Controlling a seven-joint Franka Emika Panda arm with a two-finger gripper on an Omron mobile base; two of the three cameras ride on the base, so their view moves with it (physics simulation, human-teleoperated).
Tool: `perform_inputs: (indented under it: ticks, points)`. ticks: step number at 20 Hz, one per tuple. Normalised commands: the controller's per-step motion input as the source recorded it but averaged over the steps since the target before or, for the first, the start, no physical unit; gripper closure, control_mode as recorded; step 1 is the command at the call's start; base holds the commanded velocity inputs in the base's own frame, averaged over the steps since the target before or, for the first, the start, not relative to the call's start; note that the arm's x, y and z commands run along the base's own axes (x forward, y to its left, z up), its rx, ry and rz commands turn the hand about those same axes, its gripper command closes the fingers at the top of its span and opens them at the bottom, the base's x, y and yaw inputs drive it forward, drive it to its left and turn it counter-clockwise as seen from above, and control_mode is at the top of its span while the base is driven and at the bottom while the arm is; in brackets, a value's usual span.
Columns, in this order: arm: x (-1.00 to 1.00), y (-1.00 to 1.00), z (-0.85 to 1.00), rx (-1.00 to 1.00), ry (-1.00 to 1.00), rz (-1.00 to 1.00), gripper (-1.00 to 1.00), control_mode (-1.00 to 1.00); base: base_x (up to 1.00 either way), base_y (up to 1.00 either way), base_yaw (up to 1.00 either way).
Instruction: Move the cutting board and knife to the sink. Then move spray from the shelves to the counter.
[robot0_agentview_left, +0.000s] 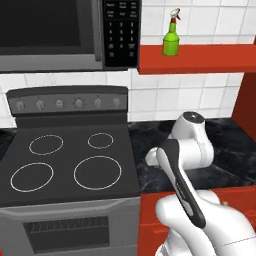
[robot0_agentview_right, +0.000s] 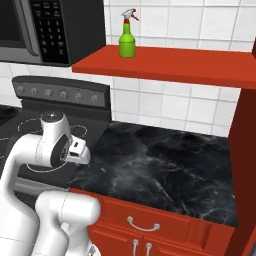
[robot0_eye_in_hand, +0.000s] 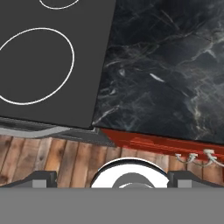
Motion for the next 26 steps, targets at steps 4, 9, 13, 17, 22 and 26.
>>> perform_inputs:
  ticks: [4, 9, 13, 17, 22, 26]
  points:
    - [0.0, 0.0, 0.0, 0.0, 0.0, 0.0, -1.0, 1.0, 0.49, 0.0, 0.07]
    - [0.0, 0.0, 0.0, 0.0, 0.0, 0.0, -1.0, 1.0, 0.44, 0.0, 0.01]
    - [0.0, 0.0, 0.0, 0.0, 0.0, 0.0, -1.0, 1.0, 0.09, 0.0, 0.0]
    - [0.0, 0.0, 0.0, 0.0, 0.0, 0.0, -1.0, 1.0, 0.0, 0.0, 0.0]
    - [0.0, 0.0, 0.0, 0.0, 0.0, 0.0, -1.0, 1.0, 0.02, 0.0, 0.0]
    - [0.0, 0.0, 0.0, 0.0, 0.0, 0.0, -1.0, 1.0, 0.01, 0.0, 0.0]
